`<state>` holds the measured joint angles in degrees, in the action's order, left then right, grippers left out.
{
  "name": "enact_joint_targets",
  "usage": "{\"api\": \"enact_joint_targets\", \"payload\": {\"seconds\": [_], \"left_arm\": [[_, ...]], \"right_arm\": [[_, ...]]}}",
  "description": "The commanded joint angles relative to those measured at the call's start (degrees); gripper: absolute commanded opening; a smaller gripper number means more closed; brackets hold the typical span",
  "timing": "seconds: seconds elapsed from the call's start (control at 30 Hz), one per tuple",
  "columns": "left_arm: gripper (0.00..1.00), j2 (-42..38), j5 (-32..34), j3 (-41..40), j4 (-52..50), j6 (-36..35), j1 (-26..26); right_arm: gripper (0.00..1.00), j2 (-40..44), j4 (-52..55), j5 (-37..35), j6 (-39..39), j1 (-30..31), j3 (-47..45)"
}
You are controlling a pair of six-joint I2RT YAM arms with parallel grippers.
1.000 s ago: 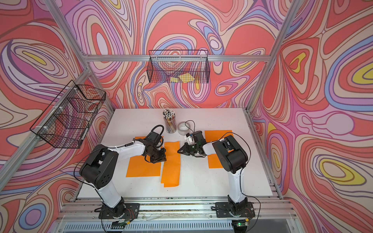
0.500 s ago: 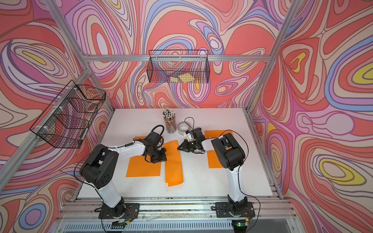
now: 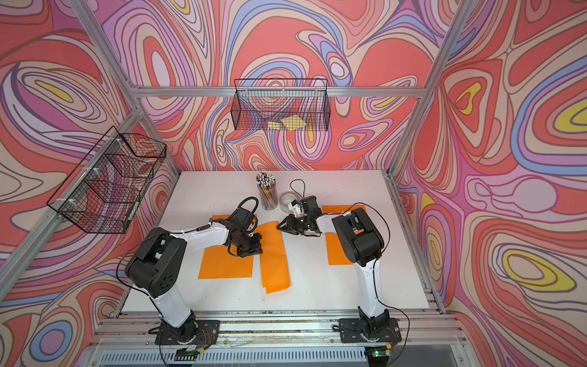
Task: Fold the rectangular paper in half along the long edge
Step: Fold the paper at the center of the board.
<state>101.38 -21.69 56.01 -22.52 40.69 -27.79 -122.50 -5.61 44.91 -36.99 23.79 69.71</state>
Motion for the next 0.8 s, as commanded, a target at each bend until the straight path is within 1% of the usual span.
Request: {"api": "enact_joint_targets", "payload": {"seconds": [0.0,0.3,0.37,0.4,0.47,0.6,0.67,0.7,0.73,0.77], "left_arm": [[0.00,3.92,3.55,-3.98,-6.76,-0.43,-0.60],[0.00,3.90,3.42,-4.06,-6.85,-0.25,-0.60],[0.00,3.91,3.34,-4.06,-6.81,-0.25,-0.60],[0.00,3.91,3.34,-4.06,-6.81,-0.25,-0.60],[0.00,4.05,3.24,-3.98,-6.77,-0.26,-0.60],[0.00,4.01,3.23,-4.24,-6.66,-0.34,-0.60],[0.00,4.04,3.30,-4.33,-6.81,-0.43,-0.60],[0.00,4.07,3.26,-4.33,-6.83,-0.52,-0.60],[0.00,4.01,3.28,-4.41,-6.82,-0.52,-0.64],[0.00,4.00,3.39,-4.42,-6.90,-0.52,-0.60]], "right_arm": [[0.30,-2.52,1.12,0.95,0.95,-0.06,3.04],[0.30,-4.20,2.44,1.81,2.08,-0.06,4.42],[0.28,-4.08,2.44,1.76,2.28,-0.13,4.46],[0.26,-4.20,2.44,1.81,2.33,-0.08,4.55],[0.20,-4.58,2.35,1.94,2.22,-0.02,4.90],[0.13,-5.34,1.78,2.12,1.79,0.03,5.37],[0.07,-5.65,1.78,2.33,1.80,0.00,5.62],[0.02,-5.72,1.74,2.46,1.82,-0.04,5.73],[0.00,-5.65,1.66,2.47,1.76,-0.03,5.63],[0.00,-5.58,1.56,2.42,1.75,-0.02,5.47]]}}
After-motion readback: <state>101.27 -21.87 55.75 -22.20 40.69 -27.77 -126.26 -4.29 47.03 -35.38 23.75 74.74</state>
